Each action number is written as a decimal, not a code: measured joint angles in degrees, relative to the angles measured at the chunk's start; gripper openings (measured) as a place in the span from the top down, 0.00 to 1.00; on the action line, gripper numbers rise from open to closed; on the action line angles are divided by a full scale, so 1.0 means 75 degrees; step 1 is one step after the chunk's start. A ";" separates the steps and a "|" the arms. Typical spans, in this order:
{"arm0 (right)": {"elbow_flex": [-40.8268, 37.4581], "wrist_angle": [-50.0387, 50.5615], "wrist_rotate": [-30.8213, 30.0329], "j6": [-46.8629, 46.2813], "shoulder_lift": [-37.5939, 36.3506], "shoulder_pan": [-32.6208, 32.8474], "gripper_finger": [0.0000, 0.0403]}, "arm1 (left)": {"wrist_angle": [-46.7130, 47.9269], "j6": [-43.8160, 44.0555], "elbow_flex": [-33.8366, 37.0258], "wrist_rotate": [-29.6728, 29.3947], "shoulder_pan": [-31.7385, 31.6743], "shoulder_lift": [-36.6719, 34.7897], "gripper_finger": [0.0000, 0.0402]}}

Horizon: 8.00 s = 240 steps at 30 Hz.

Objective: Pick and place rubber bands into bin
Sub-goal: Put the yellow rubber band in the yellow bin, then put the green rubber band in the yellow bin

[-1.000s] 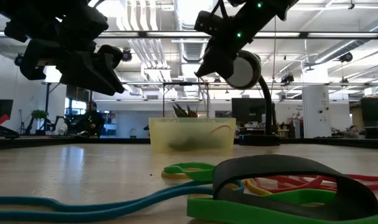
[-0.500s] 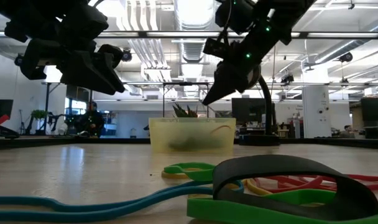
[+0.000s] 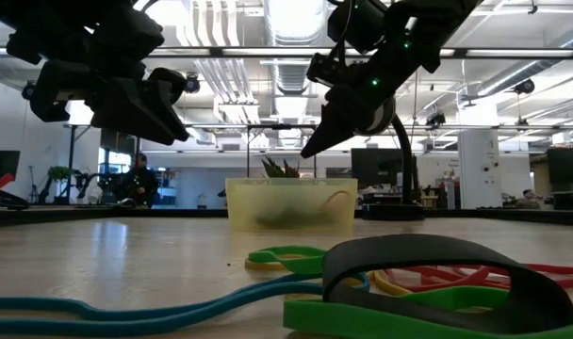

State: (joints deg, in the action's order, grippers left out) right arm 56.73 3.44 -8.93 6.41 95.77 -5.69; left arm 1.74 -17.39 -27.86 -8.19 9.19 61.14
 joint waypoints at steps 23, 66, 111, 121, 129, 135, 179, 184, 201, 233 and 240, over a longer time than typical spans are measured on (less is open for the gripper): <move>0.0459 0.0557 0.0023 0.0839 -0.0511 0.0913 0.67 | 0.1979 0.2383 -0.0146 0.1431 0.0827 -0.0005 0.73; 0.0484 0.0903 -0.0015 0.0883 -0.1719 0.3331 0.83 | 0.2909 0.7050 -0.0798 0.0759 0.4593 0.3175 0.79; 0.0478 0.0947 -0.0015 0.0744 -0.1719 0.3328 0.85 | 0.5788 0.5659 -0.2707 -0.3060 0.5007 0.3607 1.00; 0.0478 0.0968 -0.0017 0.0770 -0.1716 0.3325 0.85 | 0.6206 0.5378 -0.3263 -0.4527 0.5202 0.3605 1.00; 0.0478 0.0968 -0.0020 0.0770 -0.1716 0.3327 0.85 | 0.6318 0.5123 -0.3436 -0.6717 0.5197 0.3602 1.00; 0.0478 0.0965 -0.0020 0.0770 -0.1716 0.3326 0.85 | 0.6310 0.4756 -0.3614 -0.8221 0.5049 0.3586 1.00; 0.0478 0.1142 -0.0017 0.0686 -0.1711 0.3328 0.85 | 0.0799 -0.2614 -0.3567 -0.3554 -0.1218 0.2975 1.00; 0.0478 0.1142 -0.0017 0.0686 -0.1711 0.3325 0.86 | 0.0793 -0.2608 -0.3561 -0.2505 -0.1782 0.3064 1.00; 0.0478 0.1172 -0.0015 0.0686 -0.1711 0.3328 0.86 | -0.0431 -0.2648 -0.3570 -0.0839 -0.2696 0.4479 1.00; 0.0378 0.1160 0.0001 0.0293 -0.1629 0.3328 0.86 | 0.2273 -0.1632 -0.3326 -0.0932 -0.1469 0.2377 0.77; 0.0129 0.0989 0.0244 -0.0426 -0.0923 0.3325 0.86 | 0.2932 -0.0660 -0.2366 -0.0851 0.0028 0.0715 0.77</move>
State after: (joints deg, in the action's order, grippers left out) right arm 57.69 10.86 -7.10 3.21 88.85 19.25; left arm 23.73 -22.34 -45.60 -14.57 9.40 66.51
